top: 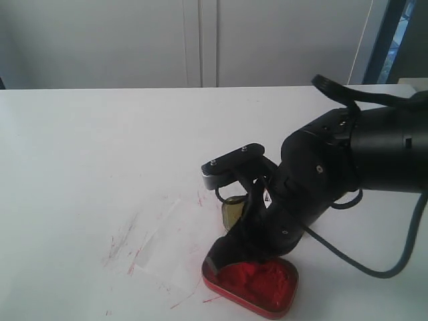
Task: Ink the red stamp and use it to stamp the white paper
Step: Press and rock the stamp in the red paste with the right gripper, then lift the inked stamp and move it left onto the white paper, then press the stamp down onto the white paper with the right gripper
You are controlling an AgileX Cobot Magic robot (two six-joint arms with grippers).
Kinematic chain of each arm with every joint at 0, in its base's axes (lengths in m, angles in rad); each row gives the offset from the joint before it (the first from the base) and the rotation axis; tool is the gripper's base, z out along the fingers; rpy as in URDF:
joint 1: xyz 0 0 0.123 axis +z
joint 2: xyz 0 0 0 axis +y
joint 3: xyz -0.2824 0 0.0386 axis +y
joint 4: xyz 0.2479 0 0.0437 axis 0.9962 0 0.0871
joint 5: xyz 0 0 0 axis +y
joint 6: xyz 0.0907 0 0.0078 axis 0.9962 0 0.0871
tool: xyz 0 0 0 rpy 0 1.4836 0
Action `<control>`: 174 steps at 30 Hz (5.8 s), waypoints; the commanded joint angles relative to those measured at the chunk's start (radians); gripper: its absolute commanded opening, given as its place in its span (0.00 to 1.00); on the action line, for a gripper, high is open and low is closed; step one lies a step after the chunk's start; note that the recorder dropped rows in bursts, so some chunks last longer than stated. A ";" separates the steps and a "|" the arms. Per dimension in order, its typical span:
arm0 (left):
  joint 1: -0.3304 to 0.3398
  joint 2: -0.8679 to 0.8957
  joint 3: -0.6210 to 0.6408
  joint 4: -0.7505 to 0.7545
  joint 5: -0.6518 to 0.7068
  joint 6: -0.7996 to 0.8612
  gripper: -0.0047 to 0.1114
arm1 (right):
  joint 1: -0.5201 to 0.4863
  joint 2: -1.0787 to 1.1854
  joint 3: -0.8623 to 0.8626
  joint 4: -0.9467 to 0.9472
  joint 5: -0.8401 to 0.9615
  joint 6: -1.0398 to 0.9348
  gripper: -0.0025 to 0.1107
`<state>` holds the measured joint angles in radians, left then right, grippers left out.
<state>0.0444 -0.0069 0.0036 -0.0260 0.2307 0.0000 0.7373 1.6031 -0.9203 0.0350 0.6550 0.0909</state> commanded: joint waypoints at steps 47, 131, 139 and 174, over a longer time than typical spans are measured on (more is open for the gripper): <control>0.002 0.007 -0.004 0.002 0.001 0.000 0.04 | 0.059 0.377 -0.585 0.117 0.270 -0.193 0.02; 0.002 0.007 -0.004 0.002 0.001 0.000 0.04 | 0.059 0.667 -0.580 0.001 0.212 -0.084 0.02; 0.002 0.007 -0.004 0.002 0.001 0.000 0.04 | 0.059 0.642 -0.583 0.015 0.176 -0.059 0.02; 0.002 0.007 -0.004 0.002 0.001 0.000 0.04 | 0.059 0.451 -0.584 0.013 0.259 -0.049 0.02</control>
<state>0.0444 -0.0069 0.0036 -0.0260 0.2307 0.0000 0.7960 2.0841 -1.5126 0.0469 0.8978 0.0374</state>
